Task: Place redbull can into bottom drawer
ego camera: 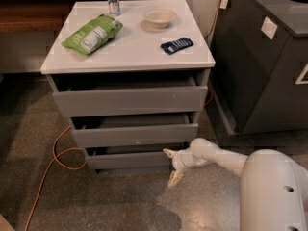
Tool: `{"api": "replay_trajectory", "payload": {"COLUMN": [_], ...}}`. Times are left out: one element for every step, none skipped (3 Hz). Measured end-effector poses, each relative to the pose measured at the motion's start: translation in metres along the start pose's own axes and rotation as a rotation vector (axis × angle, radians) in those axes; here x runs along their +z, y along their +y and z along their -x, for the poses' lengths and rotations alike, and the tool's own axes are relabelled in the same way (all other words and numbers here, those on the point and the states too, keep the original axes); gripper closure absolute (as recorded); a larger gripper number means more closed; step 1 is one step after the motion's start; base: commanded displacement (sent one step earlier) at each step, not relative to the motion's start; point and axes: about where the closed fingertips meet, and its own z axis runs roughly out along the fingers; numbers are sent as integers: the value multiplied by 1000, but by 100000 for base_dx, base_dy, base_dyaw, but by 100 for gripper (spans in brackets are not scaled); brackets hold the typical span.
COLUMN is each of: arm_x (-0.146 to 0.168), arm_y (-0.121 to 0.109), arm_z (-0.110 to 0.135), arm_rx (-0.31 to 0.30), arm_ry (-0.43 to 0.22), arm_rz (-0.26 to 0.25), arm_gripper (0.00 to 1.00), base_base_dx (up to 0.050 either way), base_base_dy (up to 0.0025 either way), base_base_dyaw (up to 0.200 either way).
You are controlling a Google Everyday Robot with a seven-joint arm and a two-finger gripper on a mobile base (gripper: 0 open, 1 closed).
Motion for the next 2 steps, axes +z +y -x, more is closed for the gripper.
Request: {"api": "replay_trajectory", "payload": {"arm_x": [18,36], "arm_y": [-8,-16], "arm_z": [-12,-23], "arm_rx": [-2,-14], "arm_ry": [-4,16], "arm_rz": [-20,-33], "arm_gripper": [0,0], "base_base_dx": [0,0], "base_base_dy": [0,0], "base_base_dyaw": [0,0]}}
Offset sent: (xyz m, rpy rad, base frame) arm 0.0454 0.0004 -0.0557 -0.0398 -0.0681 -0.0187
